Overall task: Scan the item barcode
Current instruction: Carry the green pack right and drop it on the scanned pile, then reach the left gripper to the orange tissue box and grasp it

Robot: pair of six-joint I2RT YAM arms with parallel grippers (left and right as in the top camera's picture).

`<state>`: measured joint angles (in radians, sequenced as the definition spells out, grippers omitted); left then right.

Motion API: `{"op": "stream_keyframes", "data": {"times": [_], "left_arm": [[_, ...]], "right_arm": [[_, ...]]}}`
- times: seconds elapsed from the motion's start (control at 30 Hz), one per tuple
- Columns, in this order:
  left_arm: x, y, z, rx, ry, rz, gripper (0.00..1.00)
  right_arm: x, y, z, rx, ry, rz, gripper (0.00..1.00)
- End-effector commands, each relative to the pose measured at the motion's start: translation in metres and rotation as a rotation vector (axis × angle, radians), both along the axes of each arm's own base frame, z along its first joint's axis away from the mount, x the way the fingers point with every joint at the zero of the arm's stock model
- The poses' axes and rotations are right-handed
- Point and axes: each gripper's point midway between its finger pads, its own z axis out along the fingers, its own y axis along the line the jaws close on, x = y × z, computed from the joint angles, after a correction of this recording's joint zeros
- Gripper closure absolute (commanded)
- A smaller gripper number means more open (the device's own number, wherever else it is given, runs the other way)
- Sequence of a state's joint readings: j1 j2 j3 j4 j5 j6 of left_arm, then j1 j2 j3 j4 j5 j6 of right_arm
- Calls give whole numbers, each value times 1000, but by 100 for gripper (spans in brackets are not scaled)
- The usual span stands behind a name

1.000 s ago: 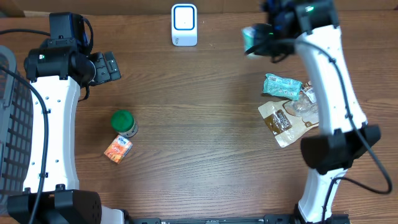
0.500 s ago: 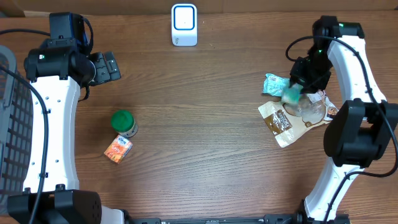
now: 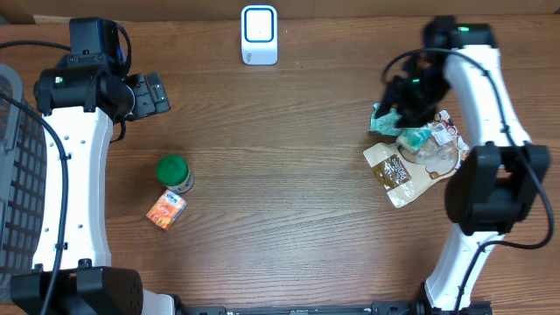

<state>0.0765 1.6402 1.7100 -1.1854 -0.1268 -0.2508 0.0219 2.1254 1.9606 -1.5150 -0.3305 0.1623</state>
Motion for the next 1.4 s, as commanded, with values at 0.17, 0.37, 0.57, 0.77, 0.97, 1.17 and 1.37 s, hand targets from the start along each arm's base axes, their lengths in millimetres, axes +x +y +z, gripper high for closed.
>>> {"op": "stream_keyframes", "data": {"times": [0.17, 0.37, 0.57, 0.77, 0.97, 1.17, 1.37], "left_arm": [[2, -1, 12, 7, -31, -19, 0], [2, -1, 12, 5, -31, -19, 0], [8, -19, 12, -89, -57, -71, 0], [-31, -5, -3, -49, 101, 43, 95], [-84, 5, -32, -26, 310, 234, 95], [-113, 2, -87, -87, 416, 299, 96], [-140, 20, -117, -114, 474, 428, 96]], "right_arm": [[-7, 114, 19, 135, -122, 264, 44], [-21, 167, 20, 151, -156, 366, 41], [-30, 176, 20, 150, -143, 393, 41], [-28, 160, 19, 137, -123, 366, 41], [-24, 150, 18, 121, -118, 348, 40], [-27, 147, 17, 113, -111, 366, 40], [-28, 142, 15, 81, -107, 368, 39]]}}
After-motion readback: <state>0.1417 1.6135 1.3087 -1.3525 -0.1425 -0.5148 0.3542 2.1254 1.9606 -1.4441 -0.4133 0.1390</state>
